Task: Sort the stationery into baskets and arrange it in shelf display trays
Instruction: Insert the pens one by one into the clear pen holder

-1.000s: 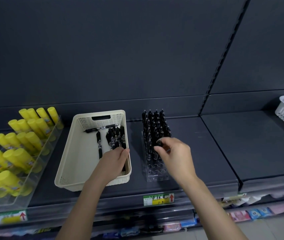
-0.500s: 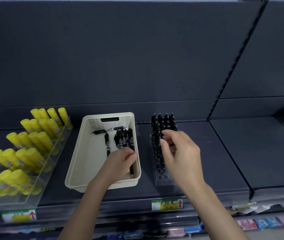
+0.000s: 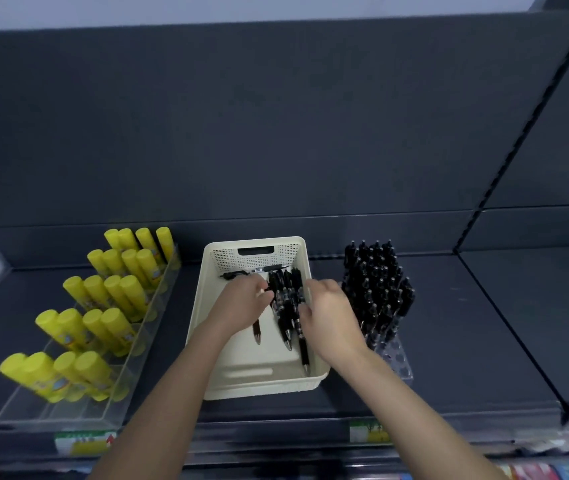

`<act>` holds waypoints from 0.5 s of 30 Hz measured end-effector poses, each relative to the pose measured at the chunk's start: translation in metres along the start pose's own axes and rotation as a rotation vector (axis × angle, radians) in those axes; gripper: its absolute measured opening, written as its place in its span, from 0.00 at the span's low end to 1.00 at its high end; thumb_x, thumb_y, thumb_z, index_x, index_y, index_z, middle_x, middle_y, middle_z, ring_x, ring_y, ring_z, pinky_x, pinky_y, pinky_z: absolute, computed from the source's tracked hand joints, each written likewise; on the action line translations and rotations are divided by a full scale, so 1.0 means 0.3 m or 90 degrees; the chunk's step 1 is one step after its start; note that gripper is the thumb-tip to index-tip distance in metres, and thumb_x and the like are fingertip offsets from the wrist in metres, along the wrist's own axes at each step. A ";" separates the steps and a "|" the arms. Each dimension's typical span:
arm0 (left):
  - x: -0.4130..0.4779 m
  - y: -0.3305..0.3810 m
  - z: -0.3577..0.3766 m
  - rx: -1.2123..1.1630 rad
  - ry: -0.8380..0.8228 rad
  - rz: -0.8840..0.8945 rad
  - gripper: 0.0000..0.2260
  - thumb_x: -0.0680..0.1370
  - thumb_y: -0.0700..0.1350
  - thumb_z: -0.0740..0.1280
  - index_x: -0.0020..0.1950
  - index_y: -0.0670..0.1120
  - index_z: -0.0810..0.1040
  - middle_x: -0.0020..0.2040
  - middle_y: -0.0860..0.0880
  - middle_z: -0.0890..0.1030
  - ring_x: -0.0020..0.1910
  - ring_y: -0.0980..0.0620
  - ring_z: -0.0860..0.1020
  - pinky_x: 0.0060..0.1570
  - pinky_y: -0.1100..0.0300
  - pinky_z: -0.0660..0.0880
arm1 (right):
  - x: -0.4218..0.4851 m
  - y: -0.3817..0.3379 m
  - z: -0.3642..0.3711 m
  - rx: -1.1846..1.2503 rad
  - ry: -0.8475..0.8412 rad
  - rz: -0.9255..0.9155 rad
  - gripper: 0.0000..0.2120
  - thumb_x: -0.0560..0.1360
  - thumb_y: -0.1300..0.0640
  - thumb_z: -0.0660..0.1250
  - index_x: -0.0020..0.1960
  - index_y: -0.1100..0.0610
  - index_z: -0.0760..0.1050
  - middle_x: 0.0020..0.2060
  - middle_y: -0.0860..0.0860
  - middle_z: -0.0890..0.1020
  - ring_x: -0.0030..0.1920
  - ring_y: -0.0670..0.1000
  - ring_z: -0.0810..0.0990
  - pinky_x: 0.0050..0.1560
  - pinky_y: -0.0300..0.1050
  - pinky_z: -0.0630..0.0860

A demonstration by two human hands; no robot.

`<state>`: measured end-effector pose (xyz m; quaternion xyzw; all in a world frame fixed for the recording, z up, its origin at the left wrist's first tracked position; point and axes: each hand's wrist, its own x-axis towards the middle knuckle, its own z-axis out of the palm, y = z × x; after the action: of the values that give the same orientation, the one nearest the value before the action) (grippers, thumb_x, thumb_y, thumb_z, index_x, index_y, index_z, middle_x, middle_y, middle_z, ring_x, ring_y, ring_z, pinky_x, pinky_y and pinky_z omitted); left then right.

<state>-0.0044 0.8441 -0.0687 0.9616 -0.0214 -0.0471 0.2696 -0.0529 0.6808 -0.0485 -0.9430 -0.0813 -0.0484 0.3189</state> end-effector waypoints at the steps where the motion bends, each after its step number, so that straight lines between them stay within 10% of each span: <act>1: 0.021 -0.012 0.007 0.014 0.001 -0.017 0.13 0.79 0.47 0.64 0.52 0.37 0.78 0.49 0.39 0.80 0.50 0.42 0.77 0.41 0.58 0.66 | 0.020 0.004 0.011 0.000 -0.003 0.022 0.11 0.76 0.65 0.59 0.58 0.63 0.73 0.52 0.58 0.74 0.54 0.58 0.74 0.53 0.45 0.74; 4: 0.062 -0.035 0.027 0.018 -0.004 -0.099 0.18 0.78 0.50 0.64 0.62 0.39 0.73 0.59 0.41 0.76 0.53 0.44 0.76 0.44 0.58 0.67 | 0.061 0.021 0.040 0.018 -0.014 0.079 0.11 0.77 0.66 0.56 0.58 0.64 0.71 0.52 0.60 0.74 0.52 0.58 0.75 0.50 0.44 0.73; 15: 0.132 0.055 0.130 -0.223 0.014 -0.224 0.11 0.66 0.43 0.73 0.45 0.40 0.77 0.39 0.45 0.81 0.41 0.46 0.80 0.36 0.61 0.70 | 0.069 0.034 0.083 0.038 -0.004 0.097 0.09 0.75 0.69 0.53 0.50 0.65 0.71 0.44 0.60 0.78 0.40 0.55 0.76 0.37 0.42 0.68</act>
<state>0.0307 0.8073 -0.0964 0.8896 0.1577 -0.0855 0.4201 -0.0296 0.6905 -0.0713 -0.9366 -0.0113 -0.0187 0.3497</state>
